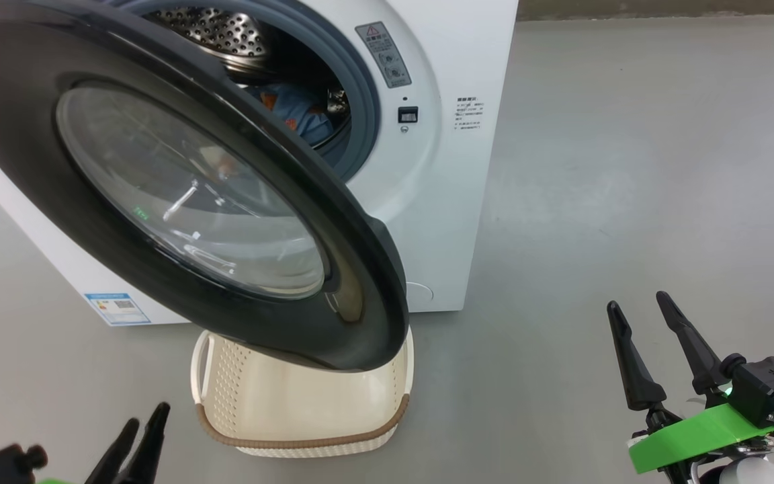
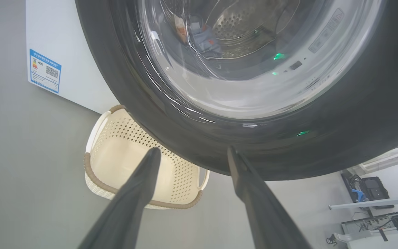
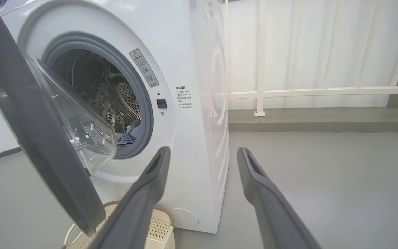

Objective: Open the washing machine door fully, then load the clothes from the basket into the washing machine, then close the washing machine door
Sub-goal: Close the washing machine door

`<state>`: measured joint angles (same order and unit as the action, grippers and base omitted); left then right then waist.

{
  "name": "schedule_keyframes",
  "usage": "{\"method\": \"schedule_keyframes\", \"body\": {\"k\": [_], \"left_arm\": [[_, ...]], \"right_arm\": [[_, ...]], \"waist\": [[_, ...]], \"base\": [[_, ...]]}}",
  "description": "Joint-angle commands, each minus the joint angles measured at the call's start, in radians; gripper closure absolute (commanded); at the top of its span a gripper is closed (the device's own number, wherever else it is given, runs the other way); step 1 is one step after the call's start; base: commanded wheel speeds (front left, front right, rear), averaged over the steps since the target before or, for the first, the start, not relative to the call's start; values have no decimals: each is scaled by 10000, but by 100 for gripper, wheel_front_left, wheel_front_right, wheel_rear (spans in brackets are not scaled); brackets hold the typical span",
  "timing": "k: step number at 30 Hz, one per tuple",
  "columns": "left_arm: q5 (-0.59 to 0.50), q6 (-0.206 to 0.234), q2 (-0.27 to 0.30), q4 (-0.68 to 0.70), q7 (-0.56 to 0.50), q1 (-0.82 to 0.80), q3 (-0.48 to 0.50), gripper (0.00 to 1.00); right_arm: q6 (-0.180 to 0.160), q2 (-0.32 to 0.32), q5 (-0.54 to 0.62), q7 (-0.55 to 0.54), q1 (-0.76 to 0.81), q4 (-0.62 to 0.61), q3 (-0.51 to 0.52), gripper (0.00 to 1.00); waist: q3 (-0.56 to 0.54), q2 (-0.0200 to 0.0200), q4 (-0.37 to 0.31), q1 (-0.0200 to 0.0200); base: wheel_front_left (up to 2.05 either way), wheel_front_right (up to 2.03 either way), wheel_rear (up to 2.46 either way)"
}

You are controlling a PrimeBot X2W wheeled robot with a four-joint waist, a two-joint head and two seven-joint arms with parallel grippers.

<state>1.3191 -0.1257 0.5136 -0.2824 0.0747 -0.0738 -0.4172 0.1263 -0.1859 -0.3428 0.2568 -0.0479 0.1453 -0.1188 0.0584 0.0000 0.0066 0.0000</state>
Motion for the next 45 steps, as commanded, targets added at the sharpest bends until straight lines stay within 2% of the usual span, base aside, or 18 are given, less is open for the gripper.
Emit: {"method": "schedule_keyframes", "body": {"k": [1, 5, 10, 19, 28, 34, 45], "left_arm": [[-234, -50, 389, 0, 360, -290, 245, 0], [-818, -50, 397, -578, 1434, -518, -197, 0], [-1907, -50, 229, -1268, 1853, -849, -146, 0], [-5883, -50, -1131, -1060, 1868, -586, 2380, 0], [-9139, -50, -2443, -70, 1870, -61, 4010, 0], [-10121, -50, -3045, 302, 1870, 202, 4505, 0], [-10557, -50, -3293, 335, 1870, 277, 4669, 0]], "right_arm": [[44, -112, -31, 49, 80, -187, -118, 0], [44, -93, -45, 49, 76, -152, -103, 0], [44, -84, -48, 49, 106, -124, -68, 0], [44, -69, -60, 49, 115, -127, -45, 0], [44, -97, -72, 49, 19, -134, -27, 0], [44, -106, -66, 49, -44, -134, -19, 0], [44, -123, -72, 49, -58, -95, -20, 0]], "waist": [[-1, 0, 22, 0], [-11, 0, 88, 0], [-21, 0, 173, 0], [7, 0, 271, 0], [121, 0, 304, 0], [192, 0, 304, 0], [202, 0, 362, 0]], "base": [[0, 0, 0], [0, 0, 0], [0, 0, 0], [0, 0, 0], [0, 0, 0], [0, 0, 0], [0, 0, 0]]}}
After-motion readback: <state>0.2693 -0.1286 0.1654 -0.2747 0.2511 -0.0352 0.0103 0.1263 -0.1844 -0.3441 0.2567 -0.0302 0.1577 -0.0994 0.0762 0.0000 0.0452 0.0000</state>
